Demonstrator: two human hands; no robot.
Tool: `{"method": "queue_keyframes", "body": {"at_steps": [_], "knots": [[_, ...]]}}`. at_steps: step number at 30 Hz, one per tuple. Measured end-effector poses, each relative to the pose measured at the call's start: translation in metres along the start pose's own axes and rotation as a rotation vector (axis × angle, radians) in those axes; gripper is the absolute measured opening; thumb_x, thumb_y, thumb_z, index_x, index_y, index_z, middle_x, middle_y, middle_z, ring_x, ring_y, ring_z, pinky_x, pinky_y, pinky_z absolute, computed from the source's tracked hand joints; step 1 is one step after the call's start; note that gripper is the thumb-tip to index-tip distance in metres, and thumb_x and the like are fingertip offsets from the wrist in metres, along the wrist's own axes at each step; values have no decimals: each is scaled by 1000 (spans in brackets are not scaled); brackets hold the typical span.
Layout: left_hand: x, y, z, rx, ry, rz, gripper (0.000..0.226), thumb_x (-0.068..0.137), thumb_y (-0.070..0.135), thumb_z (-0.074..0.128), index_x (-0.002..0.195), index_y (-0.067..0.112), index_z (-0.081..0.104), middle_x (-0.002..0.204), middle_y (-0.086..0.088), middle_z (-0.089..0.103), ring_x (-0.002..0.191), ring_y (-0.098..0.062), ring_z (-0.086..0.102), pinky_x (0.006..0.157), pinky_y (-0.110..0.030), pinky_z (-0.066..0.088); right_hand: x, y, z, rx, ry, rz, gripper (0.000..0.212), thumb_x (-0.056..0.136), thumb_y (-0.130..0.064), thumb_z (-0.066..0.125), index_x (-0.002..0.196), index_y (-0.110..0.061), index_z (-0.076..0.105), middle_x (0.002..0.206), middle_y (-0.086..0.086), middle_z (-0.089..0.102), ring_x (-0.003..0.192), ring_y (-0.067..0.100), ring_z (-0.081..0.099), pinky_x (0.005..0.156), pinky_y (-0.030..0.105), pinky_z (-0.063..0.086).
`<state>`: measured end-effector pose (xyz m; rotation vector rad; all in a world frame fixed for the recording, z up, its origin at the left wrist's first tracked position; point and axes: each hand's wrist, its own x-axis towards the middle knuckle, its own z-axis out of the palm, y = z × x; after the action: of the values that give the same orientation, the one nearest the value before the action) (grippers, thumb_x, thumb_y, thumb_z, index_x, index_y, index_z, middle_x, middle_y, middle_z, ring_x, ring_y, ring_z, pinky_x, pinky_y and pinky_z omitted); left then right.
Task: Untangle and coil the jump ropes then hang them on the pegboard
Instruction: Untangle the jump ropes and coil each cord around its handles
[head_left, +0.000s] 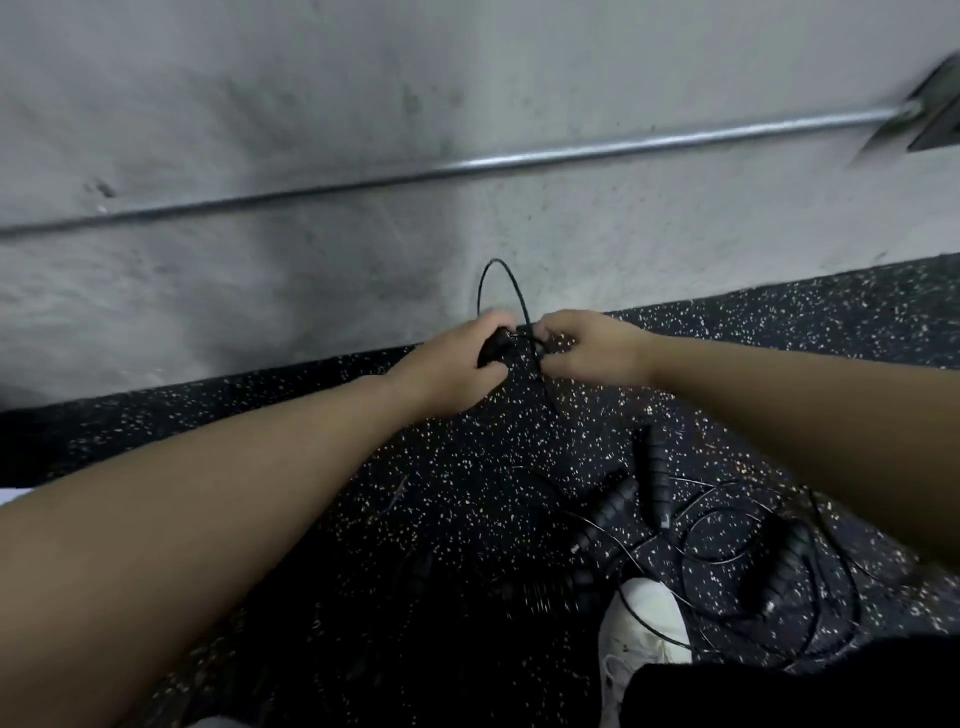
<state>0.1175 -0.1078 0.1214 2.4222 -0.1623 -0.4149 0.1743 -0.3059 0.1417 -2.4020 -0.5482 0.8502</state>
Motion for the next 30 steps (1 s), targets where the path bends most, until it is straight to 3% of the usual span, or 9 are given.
{"method": "queue_keyframes", "body": {"at_steps": [4,7,10,13,17,20,23,25,30], "knots": [[-33,39,-36,-31,87,-8,25,96,29,55,113,37,38,93,7,57,91,-23,60,83,-39,50,-41,-42,-27,66,43,-67,20,102,-27,48,113,-19,62,86,-3,60,77,14,54,68,31,39],[-66,63,-58,-122,171,-6,26,96,34,58,119,30,45,89,9,57,80,-17,58,76,-34,47,-72,-69,-41,126,50,-101,20,104,-25,46,115,-19,63,98,-5,75,95,8,69,84,23,48],[-98,77,-72,-213,286,19,19,98,34,60,114,29,50,78,5,58,63,-16,57,69,-35,51,-102,-92,-51,99,17,-97,19,107,-26,46,114,-17,62,97,1,77,87,12,71,74,24,50],[-128,88,-80,-371,343,18,11,100,31,61,107,27,54,80,1,59,64,-16,60,66,-35,57,-132,-113,-53,150,-2,-106,25,109,-29,42,125,-17,56,96,7,75,80,16,69,75,34,52],[-161,100,-85,-653,442,-10,13,99,20,59,98,34,61,82,-5,59,67,-19,60,71,-41,60,-160,-135,-43,289,136,-210,43,105,-23,53,143,-35,36,83,9,70,68,22,66,67,37,57],[-183,107,-88,-792,504,-12,18,102,15,57,99,32,63,91,-3,59,66,-17,59,65,-35,56,-172,-145,-33,173,226,-263,30,103,-23,56,129,-38,55,79,6,62,64,19,63,59,34,59],[-202,113,-98,-1102,586,-38,14,102,12,57,98,25,59,96,-5,59,61,-16,58,59,-32,51,-175,-146,-21,-68,276,-267,18,103,-32,54,113,-34,69,105,-7,69,86,6,63,77,22,52],[-210,110,-109,-1282,651,-78,9,103,12,55,101,21,56,90,-6,58,62,-18,57,56,-30,51,-177,-147,-14,-98,240,-243,18,103,-37,52,106,-37,70,116,-12,68,102,8,62,87,24,46],[-218,91,-120,-1378,745,-206,8,105,13,51,108,20,51,84,-5,55,61,-17,51,50,-27,49,-181,-147,-13,41,176,-183,34,108,-39,41,90,-24,66,100,-2,76,105,14,67,98,34,45]]}}
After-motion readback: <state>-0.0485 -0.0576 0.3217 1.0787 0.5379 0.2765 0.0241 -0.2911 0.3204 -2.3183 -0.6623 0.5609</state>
